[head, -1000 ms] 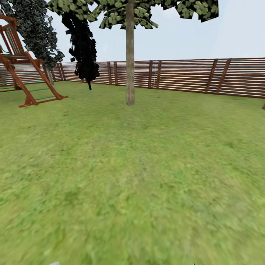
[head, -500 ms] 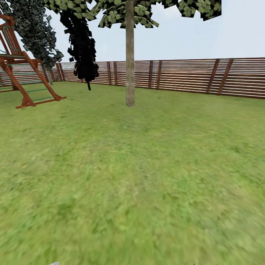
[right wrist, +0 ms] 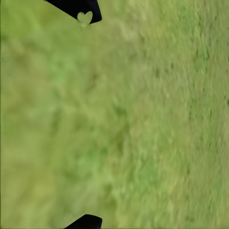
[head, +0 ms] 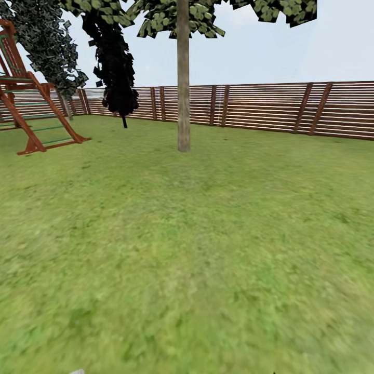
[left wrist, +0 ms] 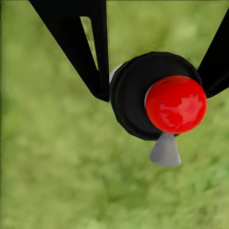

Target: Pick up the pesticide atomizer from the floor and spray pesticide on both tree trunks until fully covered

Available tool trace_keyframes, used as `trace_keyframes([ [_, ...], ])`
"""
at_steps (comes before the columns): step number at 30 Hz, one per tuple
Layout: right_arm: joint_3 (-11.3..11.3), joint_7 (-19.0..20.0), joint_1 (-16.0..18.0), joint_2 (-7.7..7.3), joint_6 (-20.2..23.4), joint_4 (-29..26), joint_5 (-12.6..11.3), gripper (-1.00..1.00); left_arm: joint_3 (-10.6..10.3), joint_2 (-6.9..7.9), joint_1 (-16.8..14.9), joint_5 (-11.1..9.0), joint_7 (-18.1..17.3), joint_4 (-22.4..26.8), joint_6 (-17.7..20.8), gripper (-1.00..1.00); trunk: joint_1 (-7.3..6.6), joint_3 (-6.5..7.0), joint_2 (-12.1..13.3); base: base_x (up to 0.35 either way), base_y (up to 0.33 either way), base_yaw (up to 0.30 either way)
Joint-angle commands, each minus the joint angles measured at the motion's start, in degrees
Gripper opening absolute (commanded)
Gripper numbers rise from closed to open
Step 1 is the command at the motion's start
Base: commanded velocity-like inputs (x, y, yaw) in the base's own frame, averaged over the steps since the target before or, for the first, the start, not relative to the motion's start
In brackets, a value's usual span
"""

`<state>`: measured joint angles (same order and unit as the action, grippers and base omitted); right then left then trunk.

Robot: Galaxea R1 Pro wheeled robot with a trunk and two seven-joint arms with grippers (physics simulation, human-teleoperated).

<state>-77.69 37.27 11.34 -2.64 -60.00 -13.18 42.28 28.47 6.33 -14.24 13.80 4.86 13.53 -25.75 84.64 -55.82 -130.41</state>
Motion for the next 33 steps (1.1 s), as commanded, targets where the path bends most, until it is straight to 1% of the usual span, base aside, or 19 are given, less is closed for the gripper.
trace_keyframes([
  [1, 0.0, 0.0, 0.0, 0.0, 0.0, 0.0, 0.0, 1.0, 0.0, 0.0, 0.0, 0.0, 0.0, 0.0, 0.0, -1.0, 0.0, 0.0, 0.0, 0.338, 0.0, 0.0],
  [33, 0.0, 0.0, 0.0, 0.0, 0.0, 0.0, 0.0, 1.0, 0.2, 0.0, 0.0, 0.0, 0.0, 0.0, 0.0, -1.0, 0.0, 0.0, 0.0, 0.338, 0.0, 0.0],
])
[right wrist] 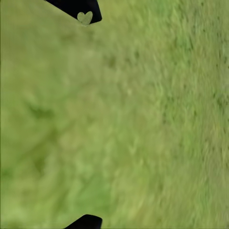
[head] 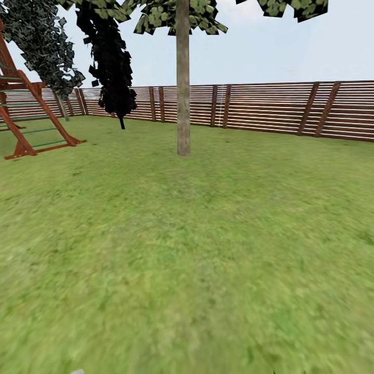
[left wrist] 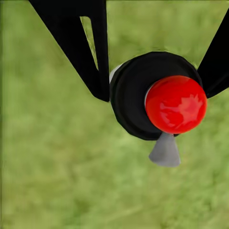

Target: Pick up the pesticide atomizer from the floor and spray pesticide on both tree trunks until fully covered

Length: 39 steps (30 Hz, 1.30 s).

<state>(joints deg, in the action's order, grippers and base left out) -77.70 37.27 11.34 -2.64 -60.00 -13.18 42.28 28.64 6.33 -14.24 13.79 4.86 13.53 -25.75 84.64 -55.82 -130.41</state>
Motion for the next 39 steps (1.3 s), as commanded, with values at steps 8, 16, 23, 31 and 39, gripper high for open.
trace_keyframes([
  [8, 0.0, 0.0, 0.0, 0.0, 0.0, 0.0, 0.0, 1.0, 0.0, 0.0, 0.0, 0.0, 0.0, 0.0, 0.0, -1.0, 0.0, 0.0, 0.0, 0.338, 0.0, 0.0],
  [16, 0.0, 0.0, 0.0, 0.0, 0.0, 0.0, 0.0, 1.0, 0.0, 0.0, 0.0, 0.0, 0.0, 0.0, 0.0, -1.0, 0.0, 0.0, 0.0, 0.338, 0.0, 0.0],
  [23, 0.0, 0.0, 0.0, 0.0, 0.0, 0.0, 0.0, 1.0, 0.0, 0.0, 0.0, 0.0, 0.0, 0.0, 0.0, -1.0, 0.0, 0.0, 0.0, 0.338, 0.0, 0.0],
  [31, 0.0, 0.0, 0.0, 0.0, 0.0, 0.0, 0.0, 1.0, 0.0, 0.02, 0.0, 0.0, 0.0, 0.0, 0.0, -1.0, 0.0, 0.0, 0.0, 0.338, 0.0, 0.0],
  [39, 0.0, 0.0, 0.0, 0.0, 0.0, 0.0, 0.0, 1.0, 0.1, 0.09, 0.0, -0.1, 0.0, 0.0, 0.0, -1.0, 0.0, 0.0, 0.0, 0.338, 0.0, 0.0],
])
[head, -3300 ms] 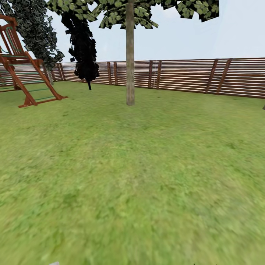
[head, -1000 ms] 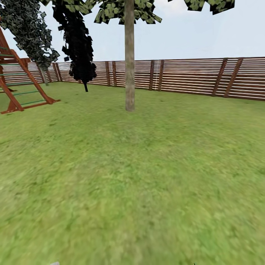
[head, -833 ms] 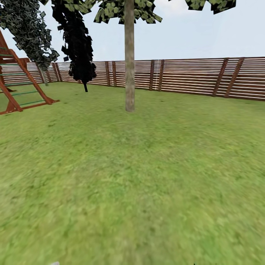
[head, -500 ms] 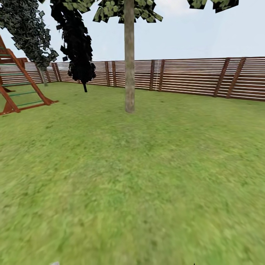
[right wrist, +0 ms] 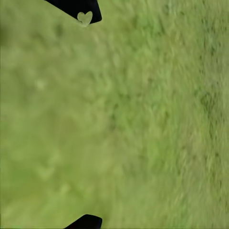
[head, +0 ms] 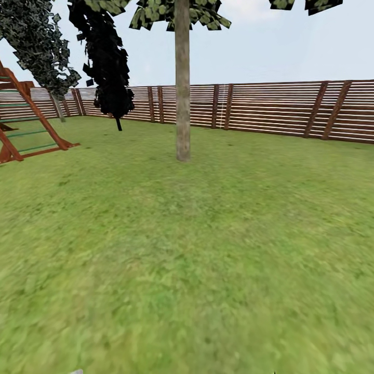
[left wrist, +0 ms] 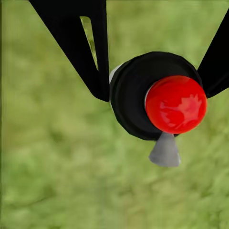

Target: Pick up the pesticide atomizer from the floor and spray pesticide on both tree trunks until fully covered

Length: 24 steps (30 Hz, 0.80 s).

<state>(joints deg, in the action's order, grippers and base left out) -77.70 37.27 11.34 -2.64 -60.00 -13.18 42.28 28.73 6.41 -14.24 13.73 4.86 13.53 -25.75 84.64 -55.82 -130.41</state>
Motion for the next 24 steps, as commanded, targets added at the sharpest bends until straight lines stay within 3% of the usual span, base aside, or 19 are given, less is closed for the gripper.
trace_keyframes([
  [1, 0.0, 0.0, 0.0, 0.0, 0.0, 0.0, 0.0, 1.0, 0.0, 0.0, 0.0, 0.0, 0.0, 0.0, 0.0, -1.0, 0.0, 0.0, 0.0, 0.338, 0.0, 0.0],
  [24, 0.0, 0.0, 0.0, 0.0, 0.0, 0.0, 0.0, 1.0, 0.0, 0.0, 0.0, 0.0, 0.0, 0.0, 0.0, -1.0, 0.0, 0.0, 0.0, 0.338, 0.0, 0.0],
])
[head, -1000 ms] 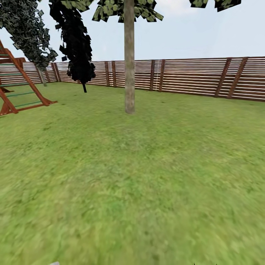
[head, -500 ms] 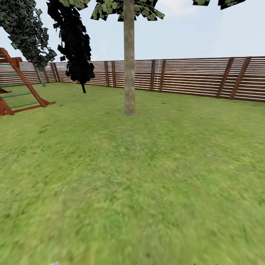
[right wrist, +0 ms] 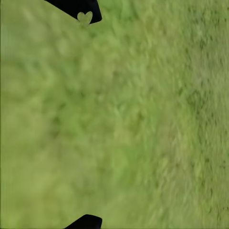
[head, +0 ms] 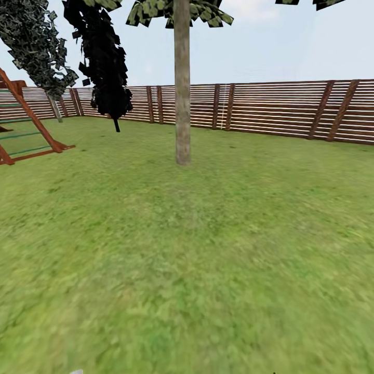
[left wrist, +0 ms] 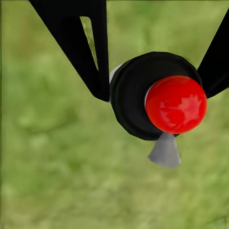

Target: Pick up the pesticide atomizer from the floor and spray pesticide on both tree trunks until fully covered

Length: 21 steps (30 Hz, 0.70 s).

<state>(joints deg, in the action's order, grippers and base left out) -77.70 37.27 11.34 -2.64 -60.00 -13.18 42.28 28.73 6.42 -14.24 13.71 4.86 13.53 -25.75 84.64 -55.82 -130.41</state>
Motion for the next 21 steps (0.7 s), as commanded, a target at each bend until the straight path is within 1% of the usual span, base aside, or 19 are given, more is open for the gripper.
trace_keyframes([
  [1, 0.0, 0.0, 0.0, 0.0, 0.0, 0.0, 0.0, 1.0, 0.0, 0.0, 0.0, 0.0, 0.0, 0.0, 0.0, -1.0, 0.0, 0.0, 0.0, 0.338, 0.0, 0.0],
  [21, 0.0, 0.0, 0.0, 0.0, 0.0, 0.0, 0.0, 1.0, -0.1, 0.0, 0.0, 0.0, 0.0, 0.0, 0.0, -1.0, 0.0, 0.0, 0.0, 0.338, 0.0, 0.0],
])
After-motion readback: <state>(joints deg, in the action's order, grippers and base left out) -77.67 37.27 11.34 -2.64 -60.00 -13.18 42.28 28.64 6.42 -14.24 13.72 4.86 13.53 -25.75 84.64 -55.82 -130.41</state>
